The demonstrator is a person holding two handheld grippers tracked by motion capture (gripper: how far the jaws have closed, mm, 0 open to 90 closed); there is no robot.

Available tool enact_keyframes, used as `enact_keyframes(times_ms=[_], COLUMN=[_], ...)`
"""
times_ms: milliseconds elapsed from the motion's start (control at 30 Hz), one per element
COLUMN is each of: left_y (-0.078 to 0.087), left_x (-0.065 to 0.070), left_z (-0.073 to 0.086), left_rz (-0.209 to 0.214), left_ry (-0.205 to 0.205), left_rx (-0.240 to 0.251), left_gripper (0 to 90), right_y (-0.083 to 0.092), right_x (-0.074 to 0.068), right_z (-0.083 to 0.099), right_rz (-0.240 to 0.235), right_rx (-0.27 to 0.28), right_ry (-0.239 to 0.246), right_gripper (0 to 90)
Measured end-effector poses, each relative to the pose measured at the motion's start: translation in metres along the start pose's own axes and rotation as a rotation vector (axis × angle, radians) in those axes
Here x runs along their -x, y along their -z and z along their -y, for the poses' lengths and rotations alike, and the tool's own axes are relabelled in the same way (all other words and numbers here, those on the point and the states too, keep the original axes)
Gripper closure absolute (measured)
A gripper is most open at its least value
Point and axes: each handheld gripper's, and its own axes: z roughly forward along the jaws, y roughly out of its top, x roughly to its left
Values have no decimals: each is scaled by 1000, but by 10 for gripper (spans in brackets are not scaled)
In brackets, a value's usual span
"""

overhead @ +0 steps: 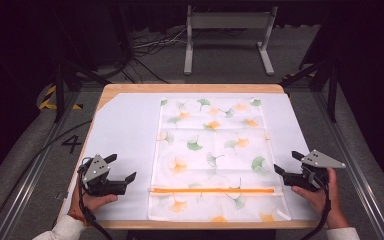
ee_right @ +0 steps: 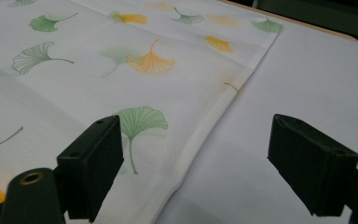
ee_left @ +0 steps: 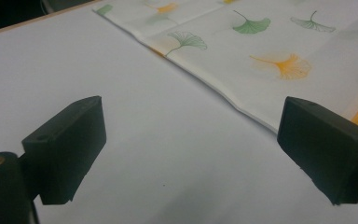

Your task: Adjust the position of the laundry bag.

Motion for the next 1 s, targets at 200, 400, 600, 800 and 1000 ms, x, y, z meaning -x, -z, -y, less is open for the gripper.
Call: enact_keyframes(times_ms=[200, 400, 600, 800, 1000], left_y=[-6, -12, -35, -53, -75], left_x=[4, 3, 2, 4, 6], left_z=[2, -4, -12, -20, -27], left_rz=[12, 17, 35, 35, 25], left_ry=[-18, -7, 17, 32, 38], left_rx=[-78, -91, -158, -227, -283], left_gripper=[166, 153, 148, 150, 167], right_y=[0, -6, -23, -43, -61], right_x=[-3, -6, -12, -13, -5], right_z=[-1, -7, -15, -26, -31], right_rz=[-23, -41, -48, -40, -29], right_rx=[-21, -56, -123, -192, -221], right_ry=[-18, -9, 37, 55, 18], right_gripper=[208, 218, 339, 398, 361])
